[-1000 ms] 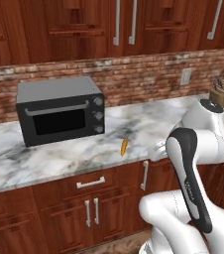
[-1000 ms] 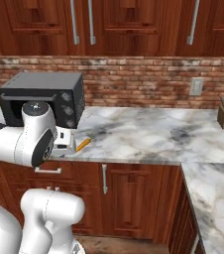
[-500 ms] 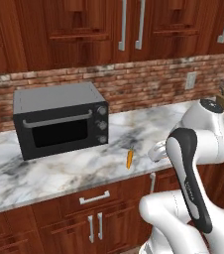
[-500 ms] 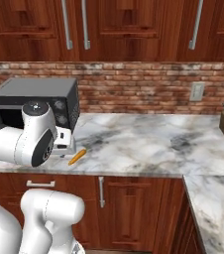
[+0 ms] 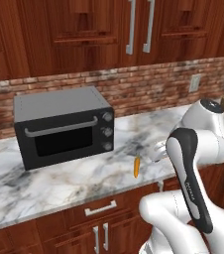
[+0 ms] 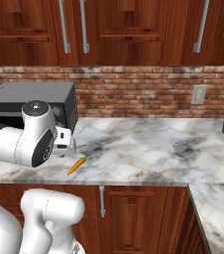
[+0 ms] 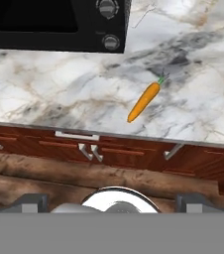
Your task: Place the carrots inside the fridge drawer. Close the drawer after placing the vegetables.
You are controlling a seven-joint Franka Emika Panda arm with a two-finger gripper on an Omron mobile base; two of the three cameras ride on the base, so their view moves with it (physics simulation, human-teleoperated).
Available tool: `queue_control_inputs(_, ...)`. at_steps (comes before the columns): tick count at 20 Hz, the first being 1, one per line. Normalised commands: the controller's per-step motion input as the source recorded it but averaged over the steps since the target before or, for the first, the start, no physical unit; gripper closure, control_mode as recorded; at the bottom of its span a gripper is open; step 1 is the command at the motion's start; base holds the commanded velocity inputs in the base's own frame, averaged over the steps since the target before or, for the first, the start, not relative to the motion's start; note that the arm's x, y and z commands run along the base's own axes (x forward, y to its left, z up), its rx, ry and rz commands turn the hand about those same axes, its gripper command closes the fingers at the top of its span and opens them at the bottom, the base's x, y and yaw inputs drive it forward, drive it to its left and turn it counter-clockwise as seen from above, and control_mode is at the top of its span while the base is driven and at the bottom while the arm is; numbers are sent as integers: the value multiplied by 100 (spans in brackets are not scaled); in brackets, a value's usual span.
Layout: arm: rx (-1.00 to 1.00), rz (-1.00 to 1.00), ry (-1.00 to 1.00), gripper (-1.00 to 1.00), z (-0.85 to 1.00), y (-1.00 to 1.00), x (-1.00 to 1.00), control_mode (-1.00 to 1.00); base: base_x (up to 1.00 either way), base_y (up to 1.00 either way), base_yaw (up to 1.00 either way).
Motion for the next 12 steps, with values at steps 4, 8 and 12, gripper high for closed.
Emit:
queue_control_inputs(4,0,0,0,-100,0,0,0,100,33,26,-4)
queue_control_inputs(8,0,0,0,-100,-6,0,0,-100,7,0,-1)
queue_control_inputs(12,0,-3,2,-100,-33,-12,-1,-100,0,0,0)
